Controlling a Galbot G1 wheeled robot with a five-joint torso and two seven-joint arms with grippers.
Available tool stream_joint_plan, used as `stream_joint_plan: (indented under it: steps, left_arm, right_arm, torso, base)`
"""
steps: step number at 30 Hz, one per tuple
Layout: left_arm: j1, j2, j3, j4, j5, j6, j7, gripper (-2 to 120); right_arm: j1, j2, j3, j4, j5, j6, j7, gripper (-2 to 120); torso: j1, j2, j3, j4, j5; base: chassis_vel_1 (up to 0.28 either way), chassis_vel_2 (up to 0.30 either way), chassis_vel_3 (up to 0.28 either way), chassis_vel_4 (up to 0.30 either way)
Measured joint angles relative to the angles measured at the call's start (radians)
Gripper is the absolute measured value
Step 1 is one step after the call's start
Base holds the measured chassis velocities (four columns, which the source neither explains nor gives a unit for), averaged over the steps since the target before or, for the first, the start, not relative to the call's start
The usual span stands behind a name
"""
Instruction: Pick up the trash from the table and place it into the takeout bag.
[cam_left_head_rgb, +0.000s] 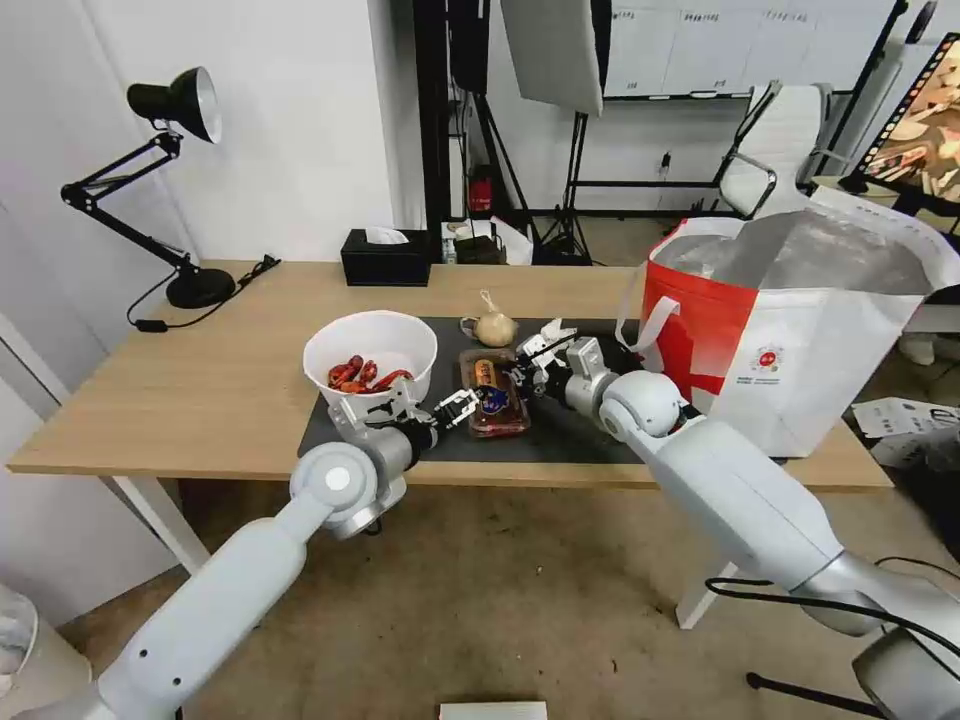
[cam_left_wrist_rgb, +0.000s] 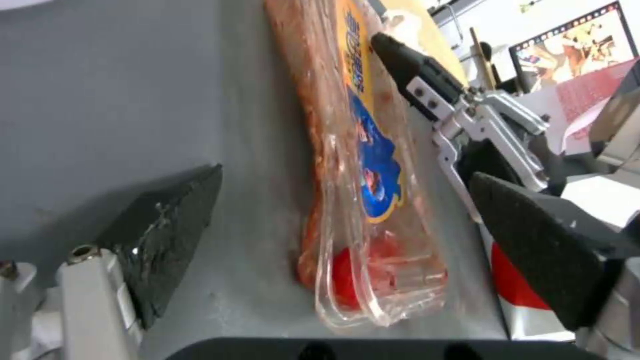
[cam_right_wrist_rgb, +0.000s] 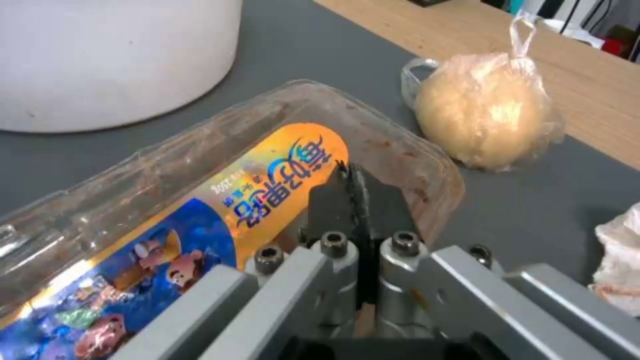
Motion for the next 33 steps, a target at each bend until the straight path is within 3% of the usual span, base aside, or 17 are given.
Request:
stream_joint_plan:
  steps: [8, 15, 18, 21, 29, 31, 33]
  left_arm:
    - [-0.03, -0.026, 0.017, 0.031, -0.013, 0.009, -0.01, 96]
    - [-0.047, -0.027, 0.027, 0.062, -0.021, 0.007, -0.014, 67]
    - [-0.048, -0.026, 0.027, 0.064, -0.022, 0.007, -0.014, 62]
    - [-0.048, -0.022, 0.029, 0.067, -0.023, 0.007, -0.016, 45]
    - [-0.048, -0.017, 0.031, 0.065, -0.024, 0.002, -0.013, 22]
    - [-0.048, -0.012, 0.031, 0.062, -0.024, -0.002, -0.01, 11]
    - [-0.048, -0.012, 0.031, 0.061, -0.024, -0.002, -0.009, 9]
  right_arm:
    - [-0.002, 0.003, 0.002, 0.001, 0.003, 0.0, 0.004, 0]
    - [-0.01, 0.001, 0.006, 0.003, 0.007, 0.0, 0.01, 0]
    - [-0.012, 0.001, 0.007, 0.004, 0.008, 0.0, 0.011, 0]
    - [-0.017, 0.002, 0.007, 0.007, 0.009, 0.001, 0.013, 0]
    - [-0.02, 0.001, 0.007, 0.008, 0.01, 0.001, 0.013, 0]
    - [-0.018, 0.001, 0.006, 0.009, 0.013, 0.001, 0.012, 0]
    - [-0.018, 0.001, 0.006, 0.01, 0.015, 0.002, 0.012, 0]
  torso:
    - [0.0, 0.0, 0.0, 0.0001, 0.0]
    - [0.0, 0.0, 0.0, 0.0, -0.0002]
    - [0.0, 0.0, 0.0, -0.0001, -0.0002]
    - [0.0, 0.0, 0.0, -0.0001, -0.0003]
    - [0.0, 0.0, 0.0, -0.0002, -0.0003]
    - [0.0, 0.0, 0.0, -0.0002, -0.0002]
    - [0.0, 0.0, 0.0, -0.0002, -0.0003]
  base:
    - [0.0, 0.0, 0.0, 0.0]
    - [0.0, 0.0, 0.0, 0.0]
    - [0.0, 0.0, 0.0, 0.0]
    - [0.0, 0.0, 0.0, 0.0]
    - [0.0, 0.0, 0.0, 0.0]
    - [0.0, 0.0, 0.0, 0.0]
    - [0.0, 0.0, 0.0, 0.0]
